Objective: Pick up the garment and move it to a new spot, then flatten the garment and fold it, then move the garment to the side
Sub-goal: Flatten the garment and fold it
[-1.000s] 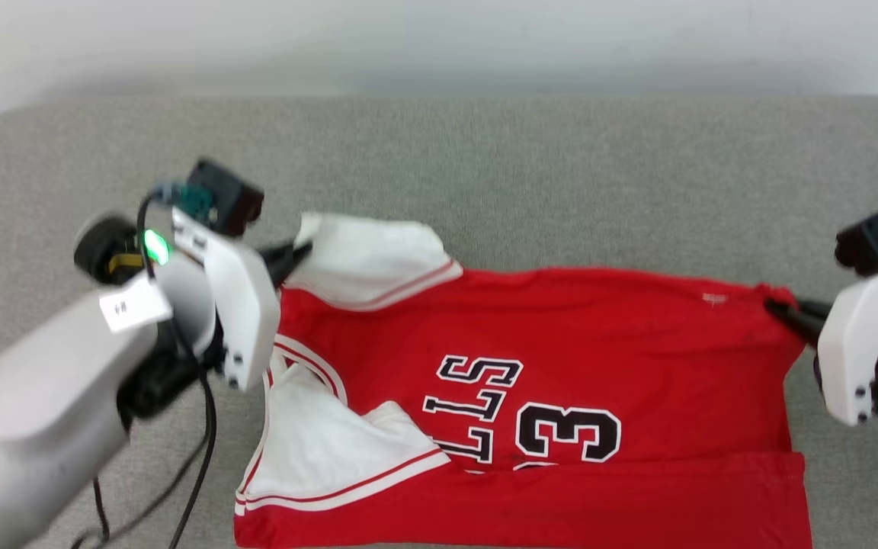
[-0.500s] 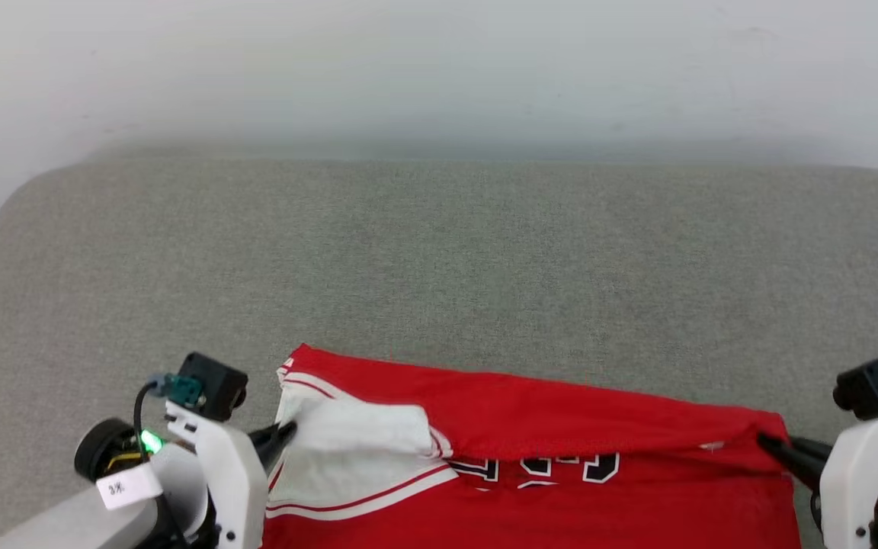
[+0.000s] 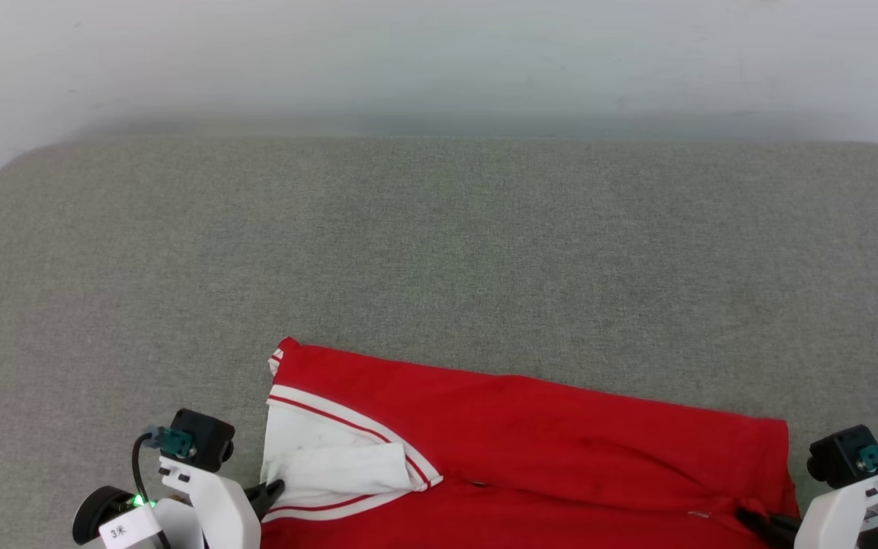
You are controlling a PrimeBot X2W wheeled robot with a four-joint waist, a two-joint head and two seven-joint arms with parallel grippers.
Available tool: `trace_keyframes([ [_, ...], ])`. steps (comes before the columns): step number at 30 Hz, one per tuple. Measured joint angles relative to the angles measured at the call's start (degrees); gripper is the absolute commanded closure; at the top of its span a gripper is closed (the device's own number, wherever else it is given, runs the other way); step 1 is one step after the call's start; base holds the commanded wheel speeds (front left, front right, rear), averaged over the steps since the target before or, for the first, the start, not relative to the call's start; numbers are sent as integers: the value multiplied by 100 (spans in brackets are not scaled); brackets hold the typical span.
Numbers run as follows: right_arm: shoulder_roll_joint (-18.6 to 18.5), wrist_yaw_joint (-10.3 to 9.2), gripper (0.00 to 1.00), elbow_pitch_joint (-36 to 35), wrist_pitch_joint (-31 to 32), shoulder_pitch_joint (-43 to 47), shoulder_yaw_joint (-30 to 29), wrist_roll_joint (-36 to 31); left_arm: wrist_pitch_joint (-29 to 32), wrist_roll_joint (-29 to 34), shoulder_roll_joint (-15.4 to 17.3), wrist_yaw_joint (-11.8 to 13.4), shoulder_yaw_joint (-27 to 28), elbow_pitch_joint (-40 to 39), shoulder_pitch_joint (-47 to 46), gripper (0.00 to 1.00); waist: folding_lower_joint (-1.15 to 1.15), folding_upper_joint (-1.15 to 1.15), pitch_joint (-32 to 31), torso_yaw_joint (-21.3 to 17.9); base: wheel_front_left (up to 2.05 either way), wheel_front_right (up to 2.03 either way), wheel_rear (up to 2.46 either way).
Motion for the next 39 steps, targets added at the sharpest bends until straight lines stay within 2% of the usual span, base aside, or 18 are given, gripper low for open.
trace_keyframes([
  [1,29,0,100,40,-13,4,0,-7,-29,1,-29,-14,-5,55,18,100,0,0,4,-1,0,0,0],
  [2,48,0,66,67,-52,4,-22,-24,-83,4,-55,-13,-5,111,30,100,0,0,2,-4,0,0,0],
  [3,67,0,5,87,-105,3,-48,-36,-149,2,-87,-9,16,168,47,56,0,0,-7,-9,0,0,0],
  [4,97,0,0,94,-154,4,-86,-33,-253,1,-125,13,54,210,74,0,1,0,-27,-14,0,0,0],
  [11,20,0,0,-178,-502,93,-472,-71,-1249,249,-322,367,308,299,206,0,0,0,-264,-11,0,0,0],
  [15,-133,0,0,-416,-524,110,-834,-94,-1830,468,-374,768,528,254,253,0,0,0,-378,23,0,0,0],
  [20,-263,0,0,-501,-186,123,-1214,-64,-2128,858,-493,1273,905,89,439,0,0,0,-428,83,0,0,0],
  [25,-378,0,0,-363,438,231,-1335,175,-2148,1579,-714,1588,1573,-141,715,0,0,0,-386,167,0,0,0],
  [30,-371,0,0,-147,738,231,-1370,321,-2149,2308,-1079,1581,2392,-333,1172,0,0,0,-262,278,0,0,0],
  [39,-97,0,0,247,872,246,-1302,520,-2163,3459,-1905,1214,3568,-367,1672,0,1,0,40,615,0,0,0],
])
